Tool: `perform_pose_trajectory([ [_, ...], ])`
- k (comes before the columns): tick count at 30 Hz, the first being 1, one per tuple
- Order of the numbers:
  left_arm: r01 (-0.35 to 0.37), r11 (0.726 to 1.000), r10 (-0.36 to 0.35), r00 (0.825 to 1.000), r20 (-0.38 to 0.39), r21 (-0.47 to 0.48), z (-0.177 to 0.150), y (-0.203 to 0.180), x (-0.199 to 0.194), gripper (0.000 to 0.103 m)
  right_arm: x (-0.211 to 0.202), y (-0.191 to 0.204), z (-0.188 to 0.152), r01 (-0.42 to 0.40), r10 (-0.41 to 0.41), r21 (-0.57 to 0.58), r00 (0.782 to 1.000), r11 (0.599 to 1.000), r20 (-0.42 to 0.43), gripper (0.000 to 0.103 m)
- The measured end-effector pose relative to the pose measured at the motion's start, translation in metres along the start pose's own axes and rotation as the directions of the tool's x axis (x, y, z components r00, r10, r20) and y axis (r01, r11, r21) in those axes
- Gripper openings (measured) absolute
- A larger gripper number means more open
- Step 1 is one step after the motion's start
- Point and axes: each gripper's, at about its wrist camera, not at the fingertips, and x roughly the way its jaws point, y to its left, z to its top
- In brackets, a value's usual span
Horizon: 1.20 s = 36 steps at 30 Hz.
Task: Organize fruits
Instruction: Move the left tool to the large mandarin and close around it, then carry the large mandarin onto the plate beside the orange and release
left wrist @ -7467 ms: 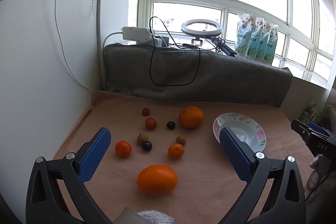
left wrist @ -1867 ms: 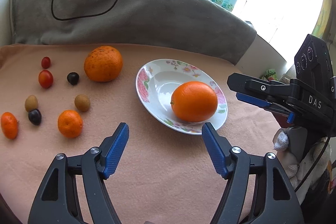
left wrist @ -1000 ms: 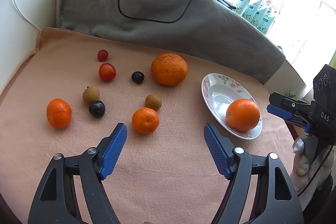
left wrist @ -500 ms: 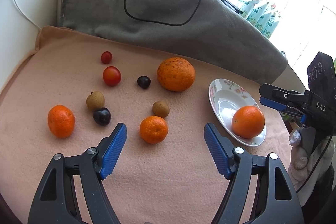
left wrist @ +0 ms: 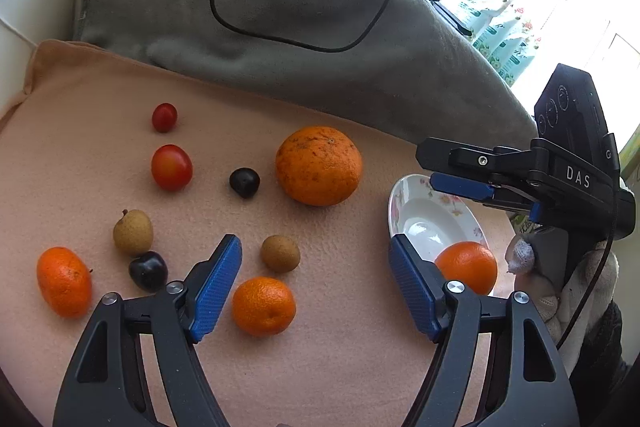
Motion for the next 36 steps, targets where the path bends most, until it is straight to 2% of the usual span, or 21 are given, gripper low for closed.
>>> perform_pose_trajectory([
  [12,0.069,0.996,-0.072,0.995,-0.062,-0.048,0.024,-0.003,0.037,0.074,0.047,-0.010,0.030,-0.052,0.064,0.117,0.992,0.992,-0.106,0.089],
  [16,0.087,0.994,-0.092,0.993,-0.070,-0.070,0.028,0.000,0.045,0.074,0.057,-0.013,0.036,-0.041,0.055,0.117,0.991,0.992,-0.121,0.082],
  [22,0.082,0.994,-0.088,0.993,-0.085,-0.070,0.031,0.003,0.054,0.070,0.072,-0.014,0.042,-0.029,0.048,0.123,0.988,0.992,-0.150,0.081],
  [24,0.081,0.994,-0.088,0.992,-0.089,-0.072,0.031,0.004,0.056,0.068,0.076,-0.012,0.042,-0.027,0.045,0.119,0.987,0.992,-0.155,0.078],
  [26,0.086,0.993,-0.093,0.991,-0.092,-0.076,0.031,0.005,0.058,0.067,0.079,-0.010,0.042,-0.022,0.040,0.114,0.986,0.993,-0.161,0.071],
  [36,0.069,0.994,-0.077,0.993,-0.095,-0.083,0.029,0.008,0.061,0.056,0.092,-0.003,0.041,0.008,0.010,0.108,0.986,0.994,-0.169,0.065],
])
